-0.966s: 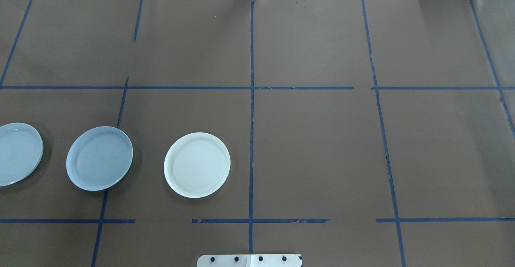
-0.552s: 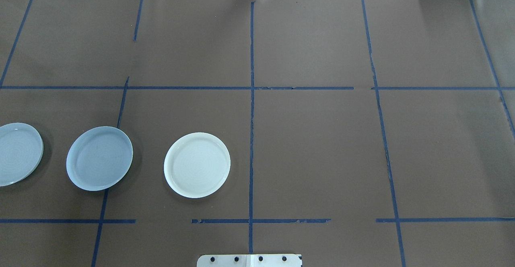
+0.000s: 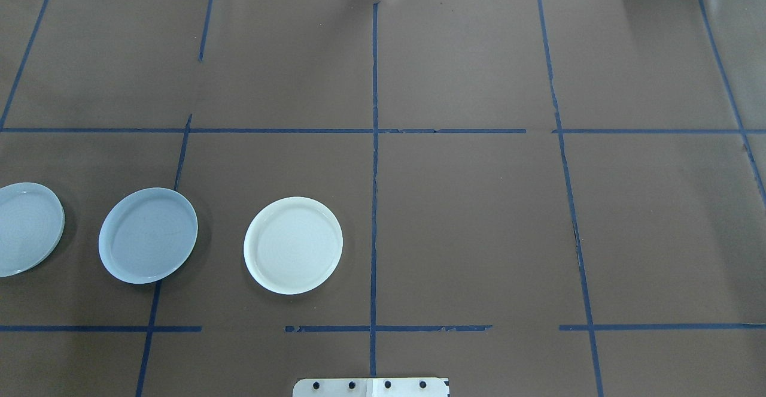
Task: Stack plate in center
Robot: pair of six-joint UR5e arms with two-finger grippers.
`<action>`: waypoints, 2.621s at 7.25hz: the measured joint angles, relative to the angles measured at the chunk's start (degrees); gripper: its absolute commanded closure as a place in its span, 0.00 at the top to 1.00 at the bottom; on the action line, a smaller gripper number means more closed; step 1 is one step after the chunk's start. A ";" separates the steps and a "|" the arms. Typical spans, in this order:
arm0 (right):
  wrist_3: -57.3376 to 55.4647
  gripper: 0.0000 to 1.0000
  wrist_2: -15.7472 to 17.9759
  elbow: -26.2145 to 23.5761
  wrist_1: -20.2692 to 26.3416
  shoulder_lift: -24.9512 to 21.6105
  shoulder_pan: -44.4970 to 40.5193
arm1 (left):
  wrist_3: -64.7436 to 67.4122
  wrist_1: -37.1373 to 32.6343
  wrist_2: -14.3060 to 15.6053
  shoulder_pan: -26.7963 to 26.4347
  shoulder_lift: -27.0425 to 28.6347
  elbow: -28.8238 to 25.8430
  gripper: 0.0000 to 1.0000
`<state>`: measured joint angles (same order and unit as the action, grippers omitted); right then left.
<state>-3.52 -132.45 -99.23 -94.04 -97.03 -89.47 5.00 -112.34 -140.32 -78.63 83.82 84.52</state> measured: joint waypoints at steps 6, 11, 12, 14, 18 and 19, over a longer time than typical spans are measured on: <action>0.00 1.00 0.00 0.00 0.00 0.00 -0.01 | 20.08 -23.13 0.31 11.82 -0.93 -9.24 0.00; 0.00 1.00 0.00 0.00 0.00 0.00 -0.01 | 20.48 -23.31 -0.23 11.78 -1.48 -8.79 0.00; 0.00 1.00 0.00 0.00 0.00 0.00 -0.01 | 20.39 -23.28 -0.56 11.61 -1.66 -8.42 0.00; 0.00 1.00 0.00 0.00 0.00 0.00 0.00 | 20.17 -22.94 -6.56 9.82 -2.27 -6.36 0.00; 0.00 1.00 0.00 0.00 0.00 0.00 0.00 | 24.93 -16.39 -10.53 5.49 -2.78 4.75 0.00; 0.00 1.00 0.00 0.00 0.00 0.00 0.00 | 30.11 -15.33 -7.36 6.27 -2.72 7.80 0.00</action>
<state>-3.52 -132.45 -99.23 -94.04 -97.03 -89.47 35.11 -127.67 -147.68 -72.36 81.10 92.33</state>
